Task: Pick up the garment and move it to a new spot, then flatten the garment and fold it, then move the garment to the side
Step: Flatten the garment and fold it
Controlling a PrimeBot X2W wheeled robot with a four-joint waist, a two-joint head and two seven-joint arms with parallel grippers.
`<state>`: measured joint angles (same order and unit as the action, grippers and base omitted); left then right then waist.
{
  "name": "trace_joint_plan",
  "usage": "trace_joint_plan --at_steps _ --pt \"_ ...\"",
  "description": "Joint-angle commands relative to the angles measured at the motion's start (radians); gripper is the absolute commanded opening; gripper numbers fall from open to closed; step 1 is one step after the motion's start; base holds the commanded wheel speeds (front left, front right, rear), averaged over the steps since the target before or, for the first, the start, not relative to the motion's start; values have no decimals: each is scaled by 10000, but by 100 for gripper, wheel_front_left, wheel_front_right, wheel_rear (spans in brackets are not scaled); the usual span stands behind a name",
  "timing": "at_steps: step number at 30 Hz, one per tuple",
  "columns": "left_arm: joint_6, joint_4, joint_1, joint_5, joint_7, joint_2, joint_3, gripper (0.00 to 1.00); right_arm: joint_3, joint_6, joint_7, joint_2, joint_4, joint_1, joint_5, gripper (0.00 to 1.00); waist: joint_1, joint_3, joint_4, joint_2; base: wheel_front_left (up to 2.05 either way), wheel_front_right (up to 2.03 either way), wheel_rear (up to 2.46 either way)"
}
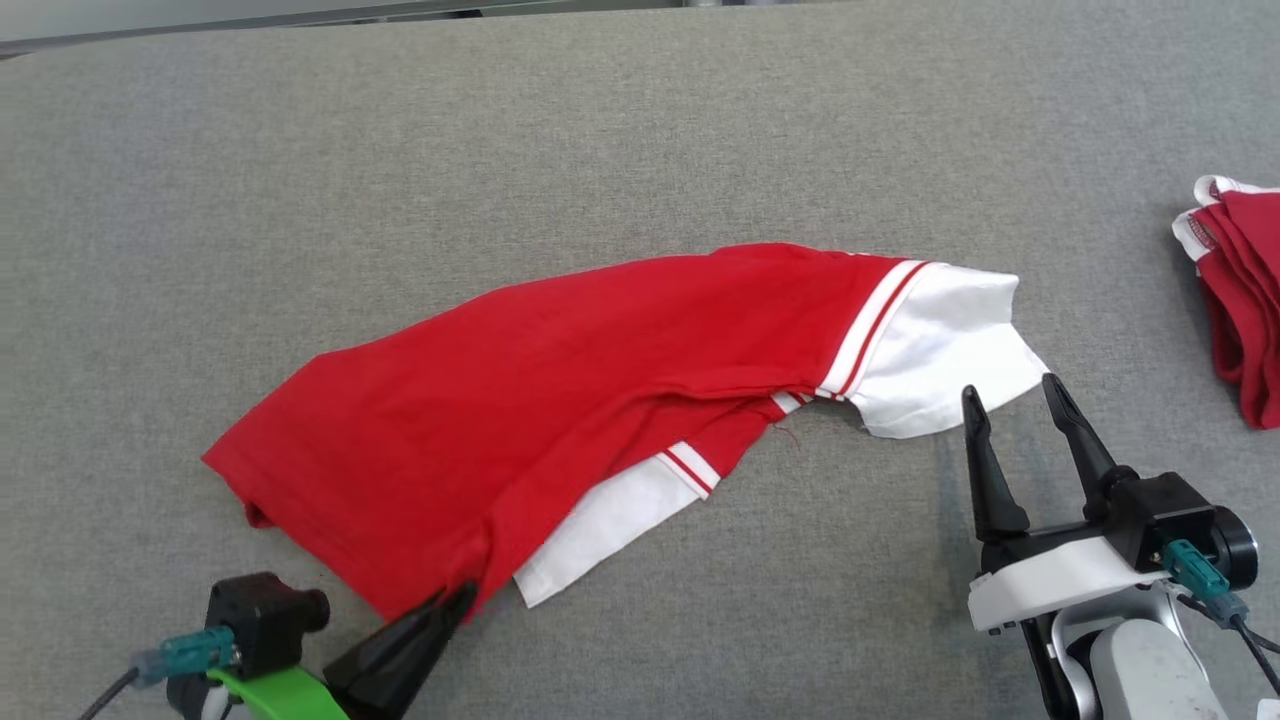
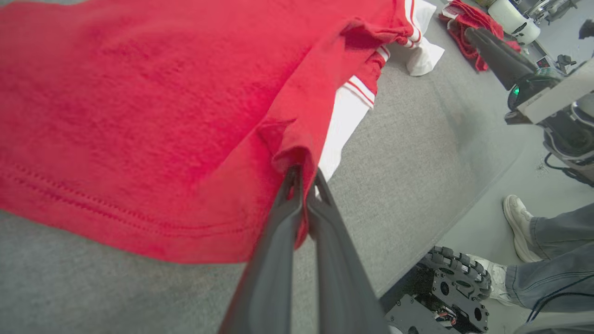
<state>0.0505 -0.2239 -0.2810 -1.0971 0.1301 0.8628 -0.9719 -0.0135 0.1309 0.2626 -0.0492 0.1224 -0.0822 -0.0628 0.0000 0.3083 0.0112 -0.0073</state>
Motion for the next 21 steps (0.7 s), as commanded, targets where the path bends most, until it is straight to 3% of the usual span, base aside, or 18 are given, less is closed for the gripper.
trace_joint_plan --at_steps 1,7,8,10,11,16,21 --pt "-113 95 171 118 70 -46 -55 0 -6 -4 29 -33 24 98 40 100 0 -140 233 73 0 0 0" --pt "-340 1483 685 101 579 -593 -349 0 54 -4 29 -34 128 147 85 100 0 -228 415 73 0 0 0" --pt "-325 1676 731 176 623 -629 -411 13 64 -4 29 -33 134 154 94 100 0 -245 420 73 0 0 0" --pt "-417 1928 932 97 669 -776 -534 65 19 -4 29 -33 145 164 131 100 0 -262 421 73 0 0 0" --pt "-452 2014 1046 -38 643 -845 -601 100 -22 -4 29 -33 149 168 152 100 0 -270 418 73 0 0 0" --pt "-652 2093 1481 -611 230 -918 -868 100 -123 -4 29 -31 134 244 199 100 0 -315 369 73 0 0 0" --pt "-180 1860 1726 -1264 374 -692 -437 100 -142 -2 29 -31 156 299 152 100 0 -410 271 73 0 0 0"
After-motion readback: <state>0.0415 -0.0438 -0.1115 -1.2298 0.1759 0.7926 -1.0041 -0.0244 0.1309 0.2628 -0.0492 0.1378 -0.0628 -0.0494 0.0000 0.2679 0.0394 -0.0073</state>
